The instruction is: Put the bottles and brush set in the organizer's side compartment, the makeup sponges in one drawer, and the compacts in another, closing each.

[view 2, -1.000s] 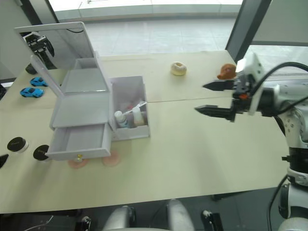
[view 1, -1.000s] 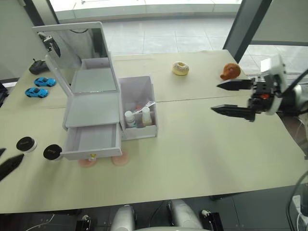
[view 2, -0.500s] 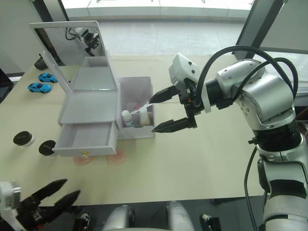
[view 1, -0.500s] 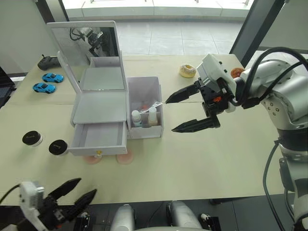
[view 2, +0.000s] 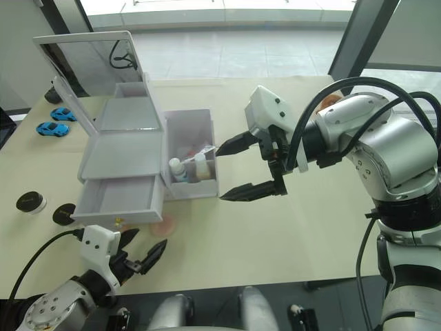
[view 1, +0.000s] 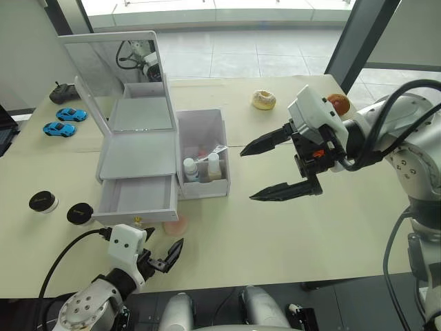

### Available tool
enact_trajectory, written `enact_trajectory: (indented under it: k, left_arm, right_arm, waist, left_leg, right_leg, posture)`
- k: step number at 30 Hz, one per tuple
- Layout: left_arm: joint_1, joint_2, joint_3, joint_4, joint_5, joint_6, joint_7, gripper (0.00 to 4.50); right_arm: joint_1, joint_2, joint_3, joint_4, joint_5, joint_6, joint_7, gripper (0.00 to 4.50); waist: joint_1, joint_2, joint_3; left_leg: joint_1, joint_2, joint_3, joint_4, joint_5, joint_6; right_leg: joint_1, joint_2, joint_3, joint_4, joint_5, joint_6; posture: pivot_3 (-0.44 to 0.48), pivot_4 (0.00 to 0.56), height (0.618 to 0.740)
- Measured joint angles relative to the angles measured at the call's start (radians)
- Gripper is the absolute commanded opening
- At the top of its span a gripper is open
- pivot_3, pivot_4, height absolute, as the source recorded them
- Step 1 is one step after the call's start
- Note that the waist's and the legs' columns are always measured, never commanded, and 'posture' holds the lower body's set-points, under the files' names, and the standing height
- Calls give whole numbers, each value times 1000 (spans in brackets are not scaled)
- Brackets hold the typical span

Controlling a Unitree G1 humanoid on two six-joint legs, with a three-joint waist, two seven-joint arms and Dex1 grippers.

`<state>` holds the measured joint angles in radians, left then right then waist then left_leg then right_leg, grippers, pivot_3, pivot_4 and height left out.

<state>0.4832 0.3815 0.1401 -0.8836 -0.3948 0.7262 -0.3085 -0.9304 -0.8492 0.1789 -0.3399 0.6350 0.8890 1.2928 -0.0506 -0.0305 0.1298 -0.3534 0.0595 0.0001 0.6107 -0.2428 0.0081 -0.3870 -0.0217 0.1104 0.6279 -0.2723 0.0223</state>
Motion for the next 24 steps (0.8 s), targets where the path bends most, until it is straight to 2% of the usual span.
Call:
enact_trajectory:
  k: [3, 9, 23, 24]
  left_arm:
    - [-60, 20, -47, 42, 42, 16, 28, 4476]
    - [-114, -32, -125, 101, 68, 30, 75, 4476]
    - [-167, -99, -207, 214, 164, -50, 133, 4476]
    - [-172, -107, -212, 225, 172, -62, 139, 4299]
  right_arm:
    - [0, -8, -15, -12, 17, 37, -31, 4500]
    - [0, -26, -37, -23, 28, 74, -75, 4500]
    - [-44, -47, -37, -24, 38, 116, -105, 4500]
    - [-45, -47, -36, -24, 38, 116, -106, 4500]
  waist:
    - [2, 0, 0]
    - [4, 0, 0]
    - [5, 0, 0]
    - [6, 0, 0]
  left_leg:
    - [0, 0, 0, 0, 0, 0]
    - [0, -1, 0, 0, 0, 0]
    - [0, -7, -3, -1, 0, 0]
    - [0, -8, -3, -1, 0, 0]
  right_leg:
    - [0, 0, 0, 0, 0, 0]
    - [0, -1, 1, -1, 1, 0]
    - [0, -3, 4, -1, 1, 2]
    - [0, -3, 4, -1, 1, 2]
  posture:
    - [0, 150, 740]
    - [0, 150, 740]
    - [0, 150, 740]
    - [0, 150, 740]
